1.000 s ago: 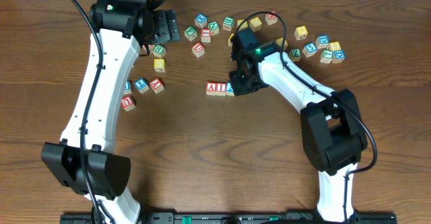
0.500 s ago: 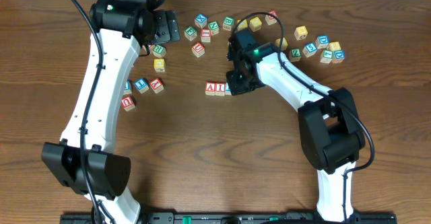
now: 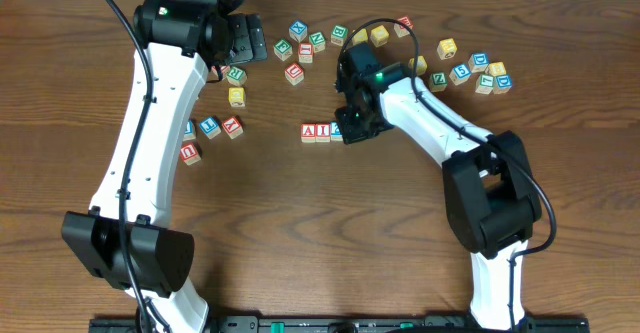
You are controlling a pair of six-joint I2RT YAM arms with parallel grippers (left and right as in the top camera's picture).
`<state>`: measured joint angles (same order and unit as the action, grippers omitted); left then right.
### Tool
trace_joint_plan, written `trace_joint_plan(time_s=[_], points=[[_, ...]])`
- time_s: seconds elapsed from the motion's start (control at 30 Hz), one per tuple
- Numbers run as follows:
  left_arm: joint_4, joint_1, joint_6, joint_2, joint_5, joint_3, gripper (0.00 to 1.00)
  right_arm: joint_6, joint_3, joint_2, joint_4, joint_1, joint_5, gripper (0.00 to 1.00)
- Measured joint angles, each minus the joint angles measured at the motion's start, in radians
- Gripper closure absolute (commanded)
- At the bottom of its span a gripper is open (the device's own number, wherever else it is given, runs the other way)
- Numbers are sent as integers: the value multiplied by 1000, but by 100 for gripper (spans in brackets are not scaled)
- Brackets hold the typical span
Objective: Spell out AI2
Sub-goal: 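Lift the right gripper and move the left gripper toward the A block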
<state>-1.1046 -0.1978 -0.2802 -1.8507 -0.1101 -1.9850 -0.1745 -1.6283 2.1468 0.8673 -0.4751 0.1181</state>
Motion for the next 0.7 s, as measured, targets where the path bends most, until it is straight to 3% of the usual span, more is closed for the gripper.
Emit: trace_joint_plan(time_s=[0.07, 0.2, 0.33, 0.47, 0.7], points=[[1, 0, 0, 0, 0, 0, 9, -1, -31, 0, 48, 15, -1, 99], [-52, 0, -2, 0, 0, 0, 55, -28, -98, 0, 108, 58, -2, 99], [-130, 0, -15, 0, 24, 5, 90, -86, -111, -1, 134, 82, -5, 99], [-117, 1, -12, 0, 80, 76, 92, -141, -112, -1, 134, 74, -4, 99], [50, 1, -11, -9, 229, 332, 93, -240, -101, -1, 90, 43, -5, 99]])
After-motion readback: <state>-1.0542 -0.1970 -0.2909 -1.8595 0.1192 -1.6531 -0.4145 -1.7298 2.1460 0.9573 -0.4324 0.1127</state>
